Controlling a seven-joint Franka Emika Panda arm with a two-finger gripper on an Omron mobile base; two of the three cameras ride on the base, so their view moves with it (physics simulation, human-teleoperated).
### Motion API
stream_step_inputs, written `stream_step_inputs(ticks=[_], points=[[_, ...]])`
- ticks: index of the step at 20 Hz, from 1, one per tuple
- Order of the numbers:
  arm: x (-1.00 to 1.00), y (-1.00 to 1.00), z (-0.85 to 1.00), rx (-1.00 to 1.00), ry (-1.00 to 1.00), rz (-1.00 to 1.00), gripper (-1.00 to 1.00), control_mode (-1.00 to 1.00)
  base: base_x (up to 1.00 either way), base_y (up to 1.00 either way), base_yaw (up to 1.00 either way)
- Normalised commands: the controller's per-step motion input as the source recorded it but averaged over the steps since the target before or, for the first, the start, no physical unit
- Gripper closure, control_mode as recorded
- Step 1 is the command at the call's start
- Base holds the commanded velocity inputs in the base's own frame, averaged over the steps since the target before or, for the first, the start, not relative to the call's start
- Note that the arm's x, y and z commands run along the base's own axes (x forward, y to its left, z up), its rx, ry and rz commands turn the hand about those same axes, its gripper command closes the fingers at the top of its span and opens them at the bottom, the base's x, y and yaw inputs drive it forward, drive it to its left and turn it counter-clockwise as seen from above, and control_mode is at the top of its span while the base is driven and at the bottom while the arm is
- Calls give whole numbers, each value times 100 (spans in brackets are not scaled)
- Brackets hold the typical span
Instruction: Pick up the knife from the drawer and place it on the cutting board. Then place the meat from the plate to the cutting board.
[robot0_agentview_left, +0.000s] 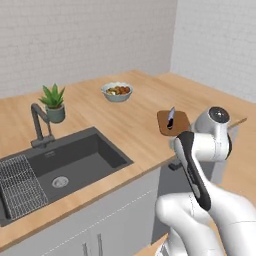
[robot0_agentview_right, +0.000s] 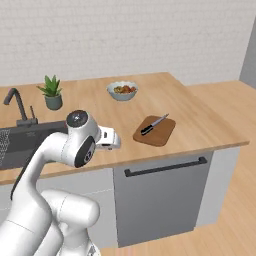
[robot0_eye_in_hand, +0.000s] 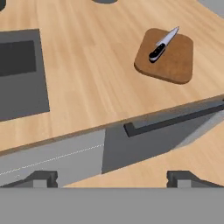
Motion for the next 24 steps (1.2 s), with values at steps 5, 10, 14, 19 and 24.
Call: stream_step_inputs(ticks=[5,10,14,19,24], points=[[0,0,0,0,0,0,-100,100,-96,37,9],[0,0,0,0,0,0,-100,100,-22,87,29],[0,0,0,0,0,0,-100,100,0,92,37],[0,0,0,0,0,0,-100,100,0,43,41],[0,0,0,0,0,0,-100,100,13,3,44]])
